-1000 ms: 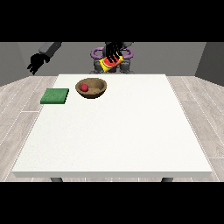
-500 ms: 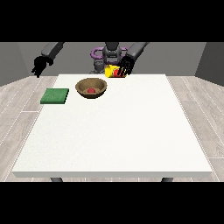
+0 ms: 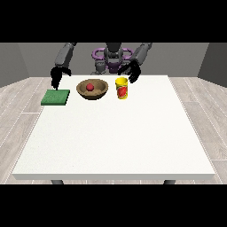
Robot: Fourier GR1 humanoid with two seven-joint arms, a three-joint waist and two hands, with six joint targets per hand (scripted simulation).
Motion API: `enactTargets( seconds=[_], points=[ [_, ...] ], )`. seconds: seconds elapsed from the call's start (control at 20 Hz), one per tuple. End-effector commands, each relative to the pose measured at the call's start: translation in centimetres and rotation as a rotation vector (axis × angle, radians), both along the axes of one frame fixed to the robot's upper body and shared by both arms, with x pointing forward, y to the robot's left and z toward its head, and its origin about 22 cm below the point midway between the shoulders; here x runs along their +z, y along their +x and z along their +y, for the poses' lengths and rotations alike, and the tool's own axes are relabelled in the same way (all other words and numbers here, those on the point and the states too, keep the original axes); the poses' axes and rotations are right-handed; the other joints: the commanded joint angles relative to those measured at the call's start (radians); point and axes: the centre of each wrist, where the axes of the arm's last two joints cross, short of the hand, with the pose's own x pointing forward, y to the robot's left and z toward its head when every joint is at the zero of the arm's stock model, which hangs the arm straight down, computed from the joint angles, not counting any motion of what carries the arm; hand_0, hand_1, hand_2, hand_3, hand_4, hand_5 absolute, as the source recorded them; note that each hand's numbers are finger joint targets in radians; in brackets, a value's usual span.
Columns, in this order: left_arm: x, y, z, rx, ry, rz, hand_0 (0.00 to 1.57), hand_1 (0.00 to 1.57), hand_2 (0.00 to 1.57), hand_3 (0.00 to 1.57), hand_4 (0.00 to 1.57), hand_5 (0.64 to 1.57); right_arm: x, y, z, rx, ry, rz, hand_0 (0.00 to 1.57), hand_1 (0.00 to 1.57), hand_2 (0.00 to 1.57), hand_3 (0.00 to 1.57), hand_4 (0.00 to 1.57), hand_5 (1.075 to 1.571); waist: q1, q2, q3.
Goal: Pick the cup and pour the ball into the bowl, then pick the bowl and place it on the pad
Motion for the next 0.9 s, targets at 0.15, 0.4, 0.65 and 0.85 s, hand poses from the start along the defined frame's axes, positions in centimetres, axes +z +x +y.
enactTargets(
  seconds=[0.15, 0.4, 0.65, 0.85],
  points=[
    [-3.8, -1.7, 8.9, -0.003, -0.184, 0.011, 0.0, 0.0, 0.0, 0.0, 0.94, 1.472, 1.2, 2.6, 10.5, 0.065, -0.027, 0.079, 0.0, 0.0, 0.0, 0.0, 0.0, 1.561, -0.046, -0.068, 0.0085],
    [-3.3, -1.3, 12.4, -0.002, -0.19, -0.004, 0.0, 0.0, 0.0, 0.0, 0.94, 1.459, -2.1, -0.7, 13.1, 0.043, -0.085, 0.098, 0.0, 0.0, 0.0, 0.0, 0.0, 1.565, -0.042, -0.079, 0.0124],
    [-2.1, -0.1, 14.0, -0.017, -0.17, -0.041, 0.0, 0.0, 0.0, 0.0, 0.93, 1.452, -1.7, -0.5, 13.5, 0.019, -0.092, 0.092, 0.0, 0.0, 0.0, 0.0, 0.0, 1.562, -0.036, -0.051, 0.0128],
    [-1.4, 1.0, 13.4, -0.018, -0.171, -0.054, 0.0, 0.0, 0.0, 0.0, 0.92, 1.448, -0.1, 1.0, 10.6, -0.016, -0.102, 0.048, 0.0, 0.0, 0.0, 0.0, 0.0, 1.563, -0.022, -0.024, 0.0129]
  ],
)
